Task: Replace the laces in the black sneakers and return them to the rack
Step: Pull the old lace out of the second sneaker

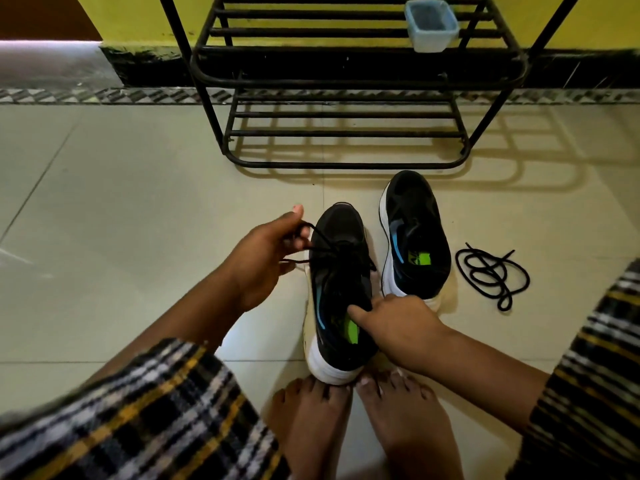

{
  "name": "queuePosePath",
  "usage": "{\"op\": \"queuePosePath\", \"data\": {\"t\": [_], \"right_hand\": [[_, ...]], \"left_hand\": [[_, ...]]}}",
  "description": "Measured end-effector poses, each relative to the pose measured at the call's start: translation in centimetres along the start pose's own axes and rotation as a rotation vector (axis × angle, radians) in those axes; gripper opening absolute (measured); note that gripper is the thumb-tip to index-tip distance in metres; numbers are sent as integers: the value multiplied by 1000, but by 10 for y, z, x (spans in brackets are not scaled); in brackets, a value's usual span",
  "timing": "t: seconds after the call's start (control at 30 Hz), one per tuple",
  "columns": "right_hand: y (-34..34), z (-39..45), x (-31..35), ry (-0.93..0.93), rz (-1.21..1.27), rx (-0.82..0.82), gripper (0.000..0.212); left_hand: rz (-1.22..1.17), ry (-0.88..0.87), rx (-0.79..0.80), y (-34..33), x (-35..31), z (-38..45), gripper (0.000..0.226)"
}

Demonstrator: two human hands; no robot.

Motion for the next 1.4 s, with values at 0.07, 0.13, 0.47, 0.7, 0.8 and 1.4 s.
{"op": "queuePosePath", "data": {"t": [0.07, 0.13, 0.47, 0.7, 0.8, 1.4], "right_hand": [[0, 0, 1, 3, -4, -19, 47], [1, 1, 2, -1, 10, -24, 44], [6, 6, 3, 19, -33, -38, 39], [4, 9, 6, 34, -85, 5, 37], [12, 11, 5, 48, -151, -6, 34], [4, 10, 6, 49, -74, 17, 34]], "left_hand": [[-196, 22, -44, 3, 4, 1, 32], [-289, 27, -76, 3, 11, 1, 27], [185, 53, -220, 22, 43, 18, 64], [1891, -217, -380, 68, 82, 20, 73], [1819, -278, -377, 75, 90, 20, 42], [-812, 8, -492, 71, 30, 31, 24]]}}
Point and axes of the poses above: each hand's wrist, its own z-axis towards the middle knuckle, its own y-axis out of the back of the hand, x = y × z, the point moved 1 cm from there along z, towards the middle knuckle, and after that the axes turned 4 degrees about -z, right-handed, at the moved point
